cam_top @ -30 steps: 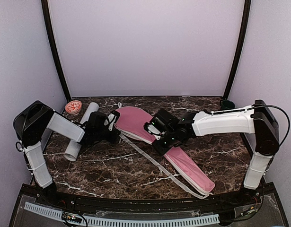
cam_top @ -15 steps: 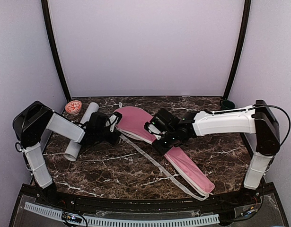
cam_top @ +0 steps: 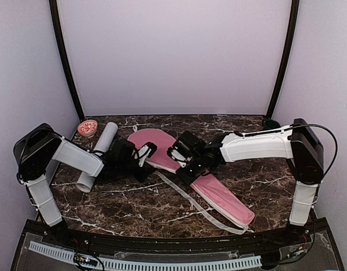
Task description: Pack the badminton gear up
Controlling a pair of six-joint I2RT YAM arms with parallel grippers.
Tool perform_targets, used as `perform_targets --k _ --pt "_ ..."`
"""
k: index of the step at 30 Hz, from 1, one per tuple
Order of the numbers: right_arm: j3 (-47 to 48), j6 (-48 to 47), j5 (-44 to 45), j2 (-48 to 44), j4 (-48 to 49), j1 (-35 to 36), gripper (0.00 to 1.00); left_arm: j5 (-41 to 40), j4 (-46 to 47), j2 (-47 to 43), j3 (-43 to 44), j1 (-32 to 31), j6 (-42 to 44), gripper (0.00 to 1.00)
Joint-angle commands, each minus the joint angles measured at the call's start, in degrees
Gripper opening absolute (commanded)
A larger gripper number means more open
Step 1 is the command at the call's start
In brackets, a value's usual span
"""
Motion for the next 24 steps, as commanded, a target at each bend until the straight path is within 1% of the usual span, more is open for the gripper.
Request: perform_targets --k 1,3,5,6,8,10,11,13,16,24 --pt "3.49 1.09 -1.8 0.92 5.59 -0.87 0.03 3.01 0.71 -2.92 -1.33 -1.26 -2.48 0.0" --pt "3.27 1.01 -3.52 0.19 5.65 -1.02 0.13 0.18 -0.09 -2.43 -0.94 -0.98 -3.96 0.0" --pt "2.05 1.14 -5.5 -1.53 5.7 -1.37 0.22 -0.01 -1.57 -1.07 0.12 0.04 -5.26 0.0" --pt "1.19 1.27 -6.95 -2.71 5.66 -1.66 0.28 0.34 -2.18 -0.35 0.56 0.49 -5.63 0.0" --pt "-1.58 1.83 -10.07 -6.29 5.8 -2.48 0.38 -0.25 -3.47 1.15 1.57 1.13 -6.01 0.0" --pt "-4.68 2.4 -13.31 -9.48 6.42 -3.87 0.41 -0.51 -4.11 2.07 2.17 1.3 -5.67 0.0" --pt "-6.1 2.67 -14.87 -10.98 6.83 -4.94 0.4 -0.49 -4.27 2.36 2.3 1.3 -5.36 0.0" --pt "-9.22 3.04 -18.24 -12.7 9.11 -7.62 0.35 -0.14 -4.36 2.53 2.32 1.38 -4.73 0.0" --pt "-10.03 2.83 -22.43 -11.26 10.38 -10.15 0.25 0.59 -4.49 2.45 2.48 1.34 -3.8 0.0" --pt "0.38 1.53 -28.02 1.29 11.7 -10.44 0.14 0.54 -4.13 3.23 2.32 1.4 -3.14 0.0"
